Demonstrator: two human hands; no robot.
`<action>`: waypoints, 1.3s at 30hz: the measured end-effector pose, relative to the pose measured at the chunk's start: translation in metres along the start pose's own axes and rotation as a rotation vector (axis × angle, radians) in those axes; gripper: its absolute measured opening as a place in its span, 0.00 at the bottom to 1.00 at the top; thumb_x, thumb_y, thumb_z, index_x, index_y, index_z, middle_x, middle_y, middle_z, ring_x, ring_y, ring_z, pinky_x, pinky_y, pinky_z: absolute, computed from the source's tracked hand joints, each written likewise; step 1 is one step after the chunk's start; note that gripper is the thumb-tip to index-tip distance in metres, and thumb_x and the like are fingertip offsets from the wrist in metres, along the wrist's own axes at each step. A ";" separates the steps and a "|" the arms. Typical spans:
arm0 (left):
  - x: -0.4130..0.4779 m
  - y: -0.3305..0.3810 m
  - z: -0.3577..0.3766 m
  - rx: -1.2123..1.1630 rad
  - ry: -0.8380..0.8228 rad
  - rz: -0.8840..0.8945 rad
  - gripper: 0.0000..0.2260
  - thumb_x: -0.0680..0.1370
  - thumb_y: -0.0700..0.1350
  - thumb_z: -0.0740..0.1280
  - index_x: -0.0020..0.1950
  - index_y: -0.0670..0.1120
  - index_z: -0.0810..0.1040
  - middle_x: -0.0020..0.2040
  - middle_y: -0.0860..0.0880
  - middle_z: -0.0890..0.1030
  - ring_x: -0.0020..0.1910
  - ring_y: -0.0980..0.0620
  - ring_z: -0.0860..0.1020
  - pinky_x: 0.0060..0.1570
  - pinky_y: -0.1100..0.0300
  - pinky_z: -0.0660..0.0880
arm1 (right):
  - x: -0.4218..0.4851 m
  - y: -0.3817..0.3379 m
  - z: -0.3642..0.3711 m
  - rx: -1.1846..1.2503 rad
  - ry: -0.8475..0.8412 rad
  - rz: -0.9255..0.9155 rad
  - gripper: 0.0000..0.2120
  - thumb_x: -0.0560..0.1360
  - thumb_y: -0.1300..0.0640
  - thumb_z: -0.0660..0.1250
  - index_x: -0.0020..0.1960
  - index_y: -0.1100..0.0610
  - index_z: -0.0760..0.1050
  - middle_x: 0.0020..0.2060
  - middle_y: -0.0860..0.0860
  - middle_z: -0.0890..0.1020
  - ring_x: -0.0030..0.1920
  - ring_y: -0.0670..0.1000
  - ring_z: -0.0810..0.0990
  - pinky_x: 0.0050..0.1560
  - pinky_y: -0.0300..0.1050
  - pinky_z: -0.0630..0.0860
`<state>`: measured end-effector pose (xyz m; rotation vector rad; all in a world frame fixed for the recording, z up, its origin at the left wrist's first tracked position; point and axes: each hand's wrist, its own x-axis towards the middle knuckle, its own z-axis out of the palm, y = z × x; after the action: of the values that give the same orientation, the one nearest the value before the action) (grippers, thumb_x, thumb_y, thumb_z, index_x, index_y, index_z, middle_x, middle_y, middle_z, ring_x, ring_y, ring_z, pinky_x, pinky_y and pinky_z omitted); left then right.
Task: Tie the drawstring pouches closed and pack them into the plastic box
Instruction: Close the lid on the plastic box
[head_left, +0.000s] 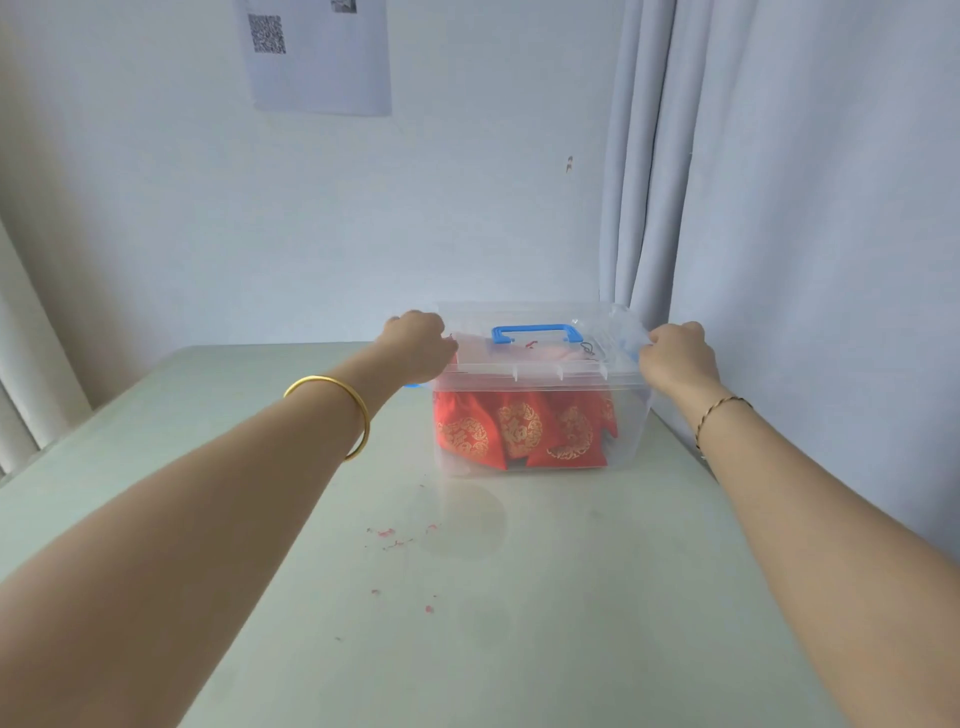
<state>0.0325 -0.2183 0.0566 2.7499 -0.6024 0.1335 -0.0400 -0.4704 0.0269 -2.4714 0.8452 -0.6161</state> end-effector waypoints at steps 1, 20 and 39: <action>0.002 -0.002 0.003 -0.007 -0.024 -0.017 0.18 0.81 0.45 0.53 0.67 0.39 0.69 0.66 0.40 0.71 0.61 0.40 0.72 0.56 0.55 0.68 | 0.003 0.000 0.001 -0.005 -0.022 0.006 0.06 0.75 0.62 0.53 0.40 0.61 0.65 0.54 0.57 0.64 0.48 0.60 0.69 0.49 0.50 0.70; 0.022 -0.011 0.018 -0.350 0.114 -0.244 0.21 0.79 0.46 0.58 0.72 0.45 0.62 0.67 0.42 0.69 0.63 0.39 0.70 0.58 0.50 0.72 | -0.006 0.021 -0.003 0.704 -0.195 0.325 0.30 0.75 0.53 0.62 0.74 0.54 0.55 0.68 0.53 0.65 0.64 0.57 0.68 0.62 0.54 0.69; 0.020 -0.011 0.020 -0.592 0.215 -0.348 0.15 0.77 0.44 0.63 0.63 0.46 0.67 0.49 0.46 0.69 0.47 0.44 0.70 0.43 0.54 0.70 | -0.008 0.005 0.003 0.798 0.071 0.177 0.32 0.74 0.68 0.60 0.75 0.57 0.55 0.59 0.55 0.77 0.54 0.53 0.75 0.49 0.39 0.69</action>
<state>0.0551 -0.2234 0.0381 2.1810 -0.0738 0.1392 -0.0468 -0.4679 0.0197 -1.6478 0.6579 -0.7890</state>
